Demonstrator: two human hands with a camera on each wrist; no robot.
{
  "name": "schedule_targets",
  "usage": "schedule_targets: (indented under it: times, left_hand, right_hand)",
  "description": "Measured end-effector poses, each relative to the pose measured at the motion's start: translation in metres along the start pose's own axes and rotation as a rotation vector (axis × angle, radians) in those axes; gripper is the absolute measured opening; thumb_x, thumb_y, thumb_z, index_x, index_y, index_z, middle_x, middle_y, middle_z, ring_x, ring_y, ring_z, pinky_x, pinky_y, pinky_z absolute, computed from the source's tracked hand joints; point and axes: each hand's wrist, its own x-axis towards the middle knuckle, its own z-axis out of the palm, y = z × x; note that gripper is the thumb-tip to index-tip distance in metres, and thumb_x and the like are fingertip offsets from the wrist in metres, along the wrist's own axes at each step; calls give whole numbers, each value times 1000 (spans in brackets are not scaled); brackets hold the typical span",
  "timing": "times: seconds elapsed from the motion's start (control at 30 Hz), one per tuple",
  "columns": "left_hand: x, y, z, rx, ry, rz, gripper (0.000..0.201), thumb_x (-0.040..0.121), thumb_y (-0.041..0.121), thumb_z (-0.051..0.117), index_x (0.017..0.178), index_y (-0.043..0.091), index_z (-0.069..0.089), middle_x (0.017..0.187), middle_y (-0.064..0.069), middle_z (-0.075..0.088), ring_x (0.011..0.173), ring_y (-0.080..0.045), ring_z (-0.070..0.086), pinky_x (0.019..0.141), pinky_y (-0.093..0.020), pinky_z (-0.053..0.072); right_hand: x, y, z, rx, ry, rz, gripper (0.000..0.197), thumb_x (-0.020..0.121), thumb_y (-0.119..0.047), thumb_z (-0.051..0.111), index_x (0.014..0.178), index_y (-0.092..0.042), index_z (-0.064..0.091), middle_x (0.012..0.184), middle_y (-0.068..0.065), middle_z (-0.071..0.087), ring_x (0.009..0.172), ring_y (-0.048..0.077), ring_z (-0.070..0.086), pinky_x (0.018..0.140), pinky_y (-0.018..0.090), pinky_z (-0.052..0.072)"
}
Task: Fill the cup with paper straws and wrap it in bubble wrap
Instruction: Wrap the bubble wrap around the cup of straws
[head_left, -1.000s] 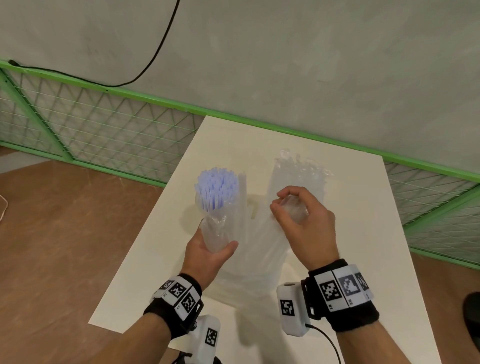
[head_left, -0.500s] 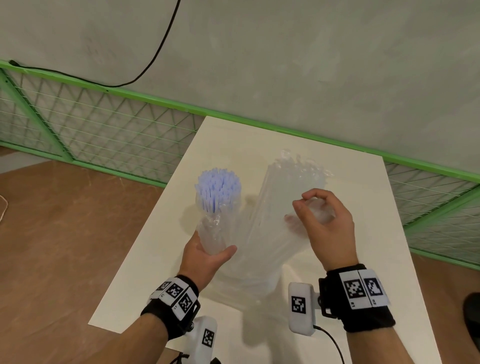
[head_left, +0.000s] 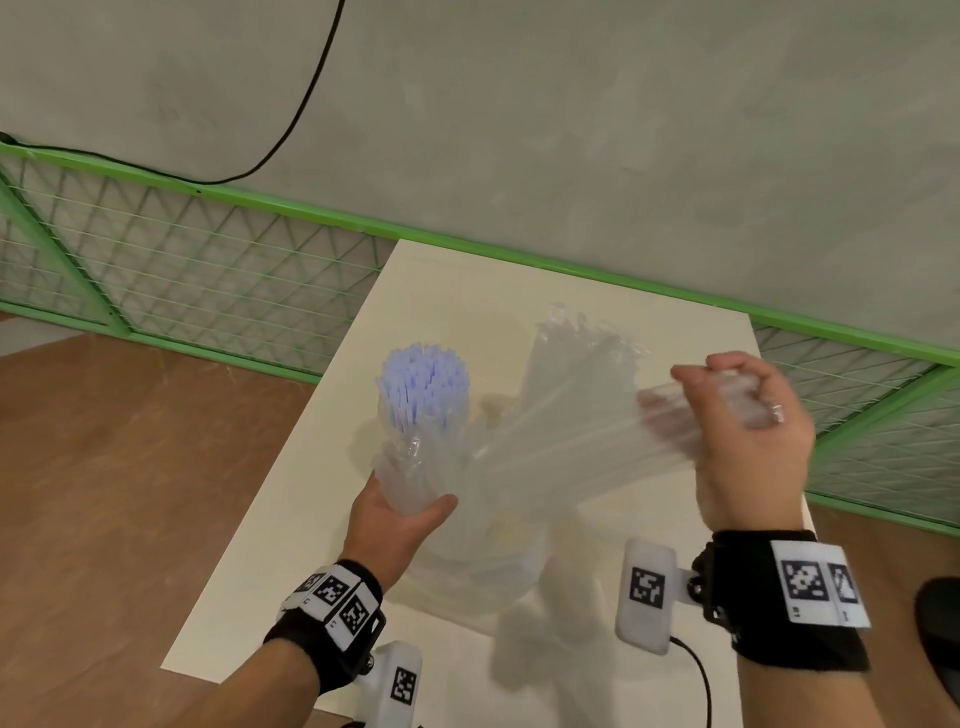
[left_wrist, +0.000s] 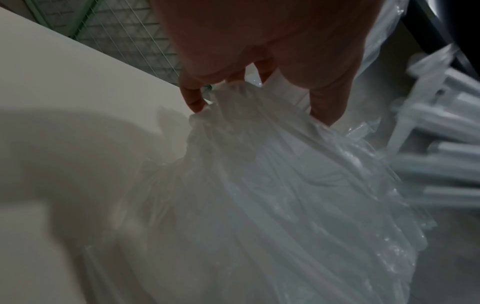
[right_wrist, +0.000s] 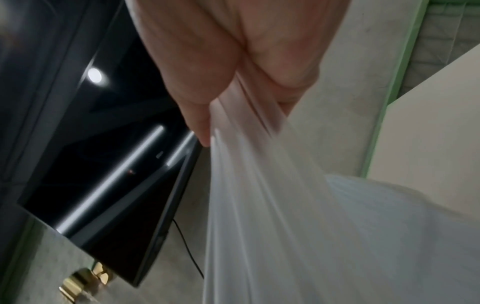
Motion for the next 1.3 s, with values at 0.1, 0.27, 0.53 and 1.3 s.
schedule_targets:
  times: [0.1, 0.27, 0.53, 1.3]
  left_hand:
    - [-1, 1, 1, 19, -8, 12, 47, 71, 6, 86, 107, 22, 59, 94, 8, 70, 73, 11, 65, 64, -5, 48]
    - [-2, 4, 1, 30, -12, 25, 46, 72, 5, 85, 97, 31, 57, 93, 10, 69, 74, 13, 64, 64, -3, 46]
    - [-2, 4, 4, 21, -8, 15, 47, 71, 8, 87, 102, 29, 58, 95, 9, 71, 77, 11, 66, 72, -13, 46]
    - [-2, 5, 7, 0, -7, 10, 48, 72, 3, 85, 107, 24, 60, 93, 7, 72, 76, 7, 68, 64, -5, 49]
  right_hand:
    - [22, -23, -5, 90, 81, -96, 20, 83, -4, 74, 96, -13, 61, 91, 7, 71, 81, 32, 70, 76, 55, 58]
    - [53, -39, -12, 28, 117, -231, 20, 82, -12, 76, 94, -14, 60, 98, 19, 64, 83, 33, 68, 74, 45, 59]
    - [76, 0, -6, -347, 14, -280, 15, 82, -26, 74, 89, -32, 63, 95, -7, 68, 93, 23, 66, 88, 46, 53]
    - [77, 82, 41, -1216, -765, -507, 88, 90, -62, 50, 154, -35, -3, 162, -17, -9, 148, 13, 15, 108, 47, 23]
